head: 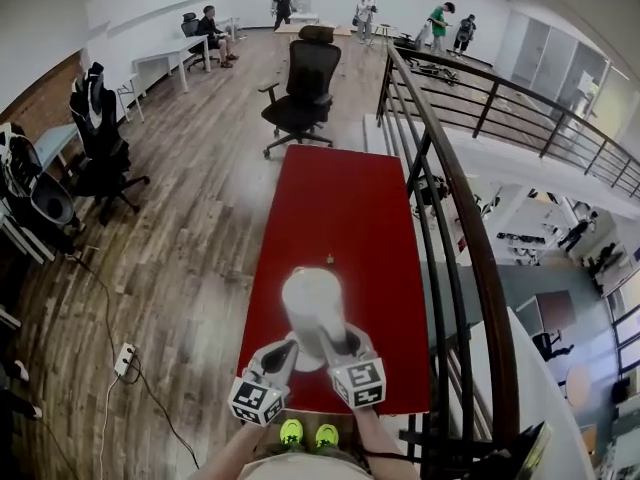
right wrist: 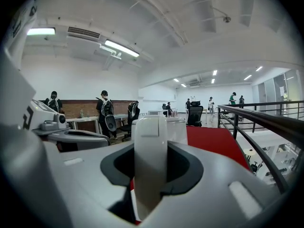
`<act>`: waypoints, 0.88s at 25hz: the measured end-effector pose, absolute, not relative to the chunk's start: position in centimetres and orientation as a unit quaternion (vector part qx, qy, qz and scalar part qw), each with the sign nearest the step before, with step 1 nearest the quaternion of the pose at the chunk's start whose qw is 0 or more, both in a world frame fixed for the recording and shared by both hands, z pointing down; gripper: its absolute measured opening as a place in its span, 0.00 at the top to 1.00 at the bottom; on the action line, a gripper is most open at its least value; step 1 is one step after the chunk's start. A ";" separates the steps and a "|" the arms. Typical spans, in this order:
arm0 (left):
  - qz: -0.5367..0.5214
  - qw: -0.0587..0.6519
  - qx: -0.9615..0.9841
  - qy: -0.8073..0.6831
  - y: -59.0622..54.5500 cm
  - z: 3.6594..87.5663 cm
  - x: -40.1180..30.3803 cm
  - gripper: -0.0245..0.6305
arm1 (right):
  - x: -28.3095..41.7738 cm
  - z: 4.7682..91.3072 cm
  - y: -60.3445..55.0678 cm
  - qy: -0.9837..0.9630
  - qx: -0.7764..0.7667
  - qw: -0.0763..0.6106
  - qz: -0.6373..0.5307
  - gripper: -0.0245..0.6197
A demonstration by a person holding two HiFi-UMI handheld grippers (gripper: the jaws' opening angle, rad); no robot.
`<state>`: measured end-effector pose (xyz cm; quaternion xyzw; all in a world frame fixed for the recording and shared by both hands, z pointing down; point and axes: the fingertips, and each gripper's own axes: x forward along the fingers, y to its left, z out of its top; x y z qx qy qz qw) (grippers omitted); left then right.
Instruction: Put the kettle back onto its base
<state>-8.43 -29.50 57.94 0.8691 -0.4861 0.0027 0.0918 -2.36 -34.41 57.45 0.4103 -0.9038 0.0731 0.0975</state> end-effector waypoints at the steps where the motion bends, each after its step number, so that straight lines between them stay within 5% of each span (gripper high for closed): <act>1: 0.002 0.092 0.868 -0.489 -29.5 57.9 -9.0 0.97 | -3.1 57.5 -34.4 -0.905 0.407 0.096 0.074 0.77; 22: 0.010 0.113 0.861 -0.496 -28.7 59.3 -12.1 0.97 | -6.5 61.5 -33.8 -0.915 0.385 0.081 0.093 0.77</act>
